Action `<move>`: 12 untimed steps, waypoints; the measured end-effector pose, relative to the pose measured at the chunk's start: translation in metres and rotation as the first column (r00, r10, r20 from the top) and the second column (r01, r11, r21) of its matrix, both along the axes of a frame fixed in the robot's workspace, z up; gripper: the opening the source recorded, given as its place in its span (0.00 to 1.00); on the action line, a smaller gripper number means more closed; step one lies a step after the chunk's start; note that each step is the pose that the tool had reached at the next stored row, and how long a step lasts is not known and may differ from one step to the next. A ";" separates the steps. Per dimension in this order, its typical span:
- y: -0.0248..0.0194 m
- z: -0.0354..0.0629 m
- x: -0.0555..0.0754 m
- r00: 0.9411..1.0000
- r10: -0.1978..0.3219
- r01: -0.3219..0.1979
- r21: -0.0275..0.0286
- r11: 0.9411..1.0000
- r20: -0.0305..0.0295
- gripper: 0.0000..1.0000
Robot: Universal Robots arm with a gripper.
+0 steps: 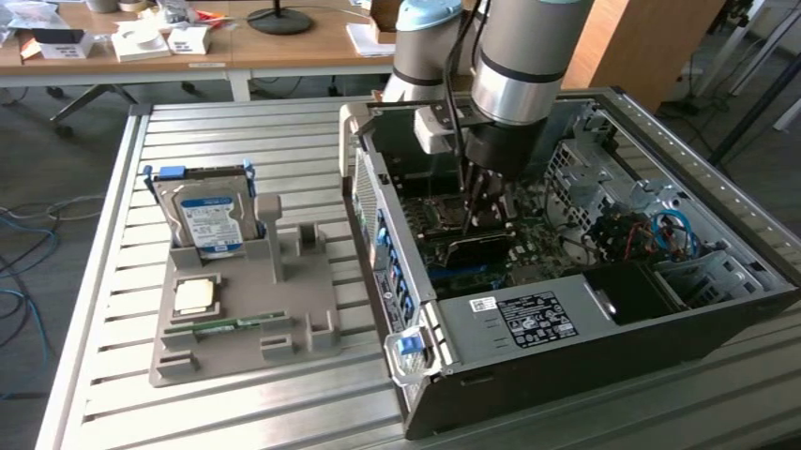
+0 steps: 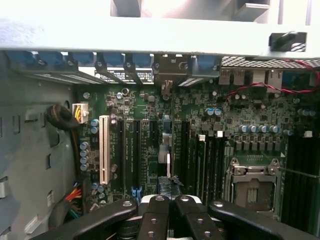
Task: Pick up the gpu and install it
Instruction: 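Press down on the gpu until it lock into place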
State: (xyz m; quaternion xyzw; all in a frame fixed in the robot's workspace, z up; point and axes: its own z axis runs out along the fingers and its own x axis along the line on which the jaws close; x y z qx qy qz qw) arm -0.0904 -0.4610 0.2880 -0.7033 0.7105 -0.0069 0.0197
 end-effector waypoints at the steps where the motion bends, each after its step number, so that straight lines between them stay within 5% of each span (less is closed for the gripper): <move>1: 0.0000 -0.0012 0.000 1.000 0.000 0.000 0.000 1.000 0.000 0.11; 12: 0.0081 -0.0069 0.000 1.000 0.000 0.000 0.000 1.000 0.000 0.11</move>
